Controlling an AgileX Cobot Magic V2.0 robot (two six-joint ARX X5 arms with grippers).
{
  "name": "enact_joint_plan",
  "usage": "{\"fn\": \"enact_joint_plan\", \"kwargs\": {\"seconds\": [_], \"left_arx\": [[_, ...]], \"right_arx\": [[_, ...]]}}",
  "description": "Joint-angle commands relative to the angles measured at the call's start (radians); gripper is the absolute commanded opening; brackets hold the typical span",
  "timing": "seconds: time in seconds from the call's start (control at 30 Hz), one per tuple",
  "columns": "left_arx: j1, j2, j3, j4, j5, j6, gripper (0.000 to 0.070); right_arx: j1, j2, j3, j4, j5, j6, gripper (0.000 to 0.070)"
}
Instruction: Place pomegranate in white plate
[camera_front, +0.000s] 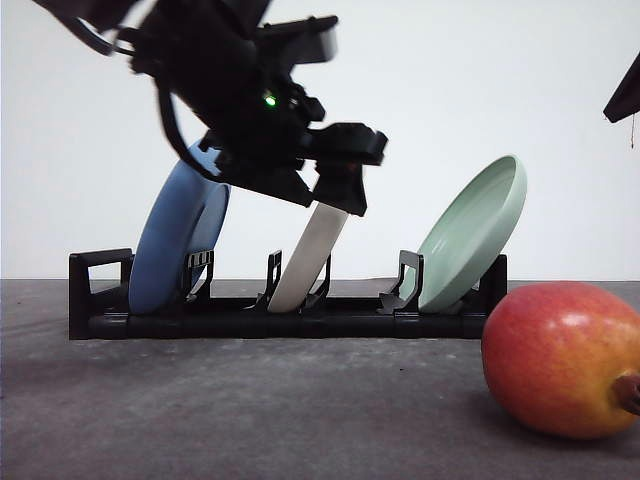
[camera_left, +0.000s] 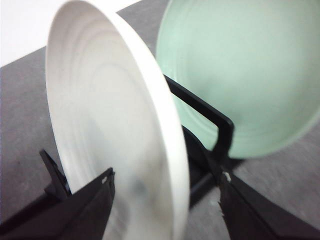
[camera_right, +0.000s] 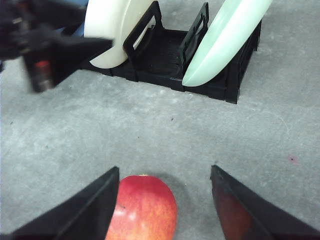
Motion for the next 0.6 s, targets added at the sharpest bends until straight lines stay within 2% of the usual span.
{"fn": "enact_joint_plan", "kwargs": {"seconds": [0.0,0.1,0.17,0.27,0.37,0.43,0.57], "left_arx": [[-0.008,0.035,0.039,0.011,-0.005,-0.011,0.0387],[-0.008,0.062,0.064,0.01,-0.005,-0.011,0.0352],[-0.008,0.065,0.067,0.01,-0.005,-0.011,0.028],[-0.009,0.065,0.067,0.01,-0.005,-0.012,0.0128],[-0.008,0.065,0.067,0.01,-0.005,-0.015,0.0049],[-0.009,0.065,0.067,0.01,-0.005,-0.017,0.0018],[-0.013,0.064,0.067,0.01,-0.005,-0.045,0.0014]], "right_arx": [[0.004,0.002,0.016,0.009,-0.001,-0.008,0.0369],[0.004,0.002,0.016,0.009,-0.001,-0.008,0.0369],[0.004,0.002,0.016,0.009,-0.001,-0.008,0.0369],[0.004,0.002,0.016,0.009,-0.001,-0.008,0.0369],[0.004,0.002,0.016,0.009,0.0,-0.008,0.0369],[0.004,0.002,0.016,0.009,0.0,-0.008,0.0369],[0.004,0.002,0.016,0.009,0.0,-0.008,0.0369]]}}
